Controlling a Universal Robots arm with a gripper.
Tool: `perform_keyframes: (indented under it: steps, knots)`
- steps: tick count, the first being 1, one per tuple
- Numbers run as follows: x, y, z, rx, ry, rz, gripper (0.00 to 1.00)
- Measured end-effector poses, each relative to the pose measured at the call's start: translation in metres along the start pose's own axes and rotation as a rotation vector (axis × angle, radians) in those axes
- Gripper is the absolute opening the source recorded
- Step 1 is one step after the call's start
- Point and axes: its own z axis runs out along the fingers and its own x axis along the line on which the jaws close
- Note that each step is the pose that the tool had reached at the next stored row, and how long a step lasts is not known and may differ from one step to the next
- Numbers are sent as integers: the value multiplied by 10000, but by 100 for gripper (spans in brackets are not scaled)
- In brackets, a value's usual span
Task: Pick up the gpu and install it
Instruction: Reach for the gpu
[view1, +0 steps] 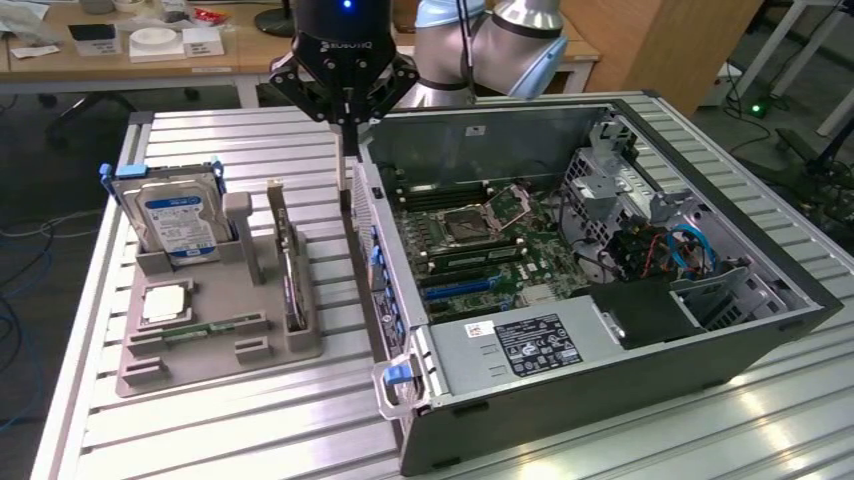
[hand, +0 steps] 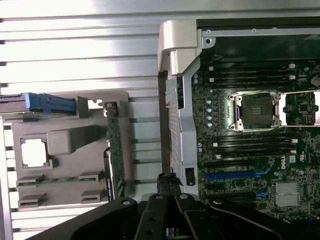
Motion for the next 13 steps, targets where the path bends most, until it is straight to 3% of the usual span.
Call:
perform_keyframes:
  steps: [13]
  knots:
    - [135, -13, -3, 0, 0, 1, 10]
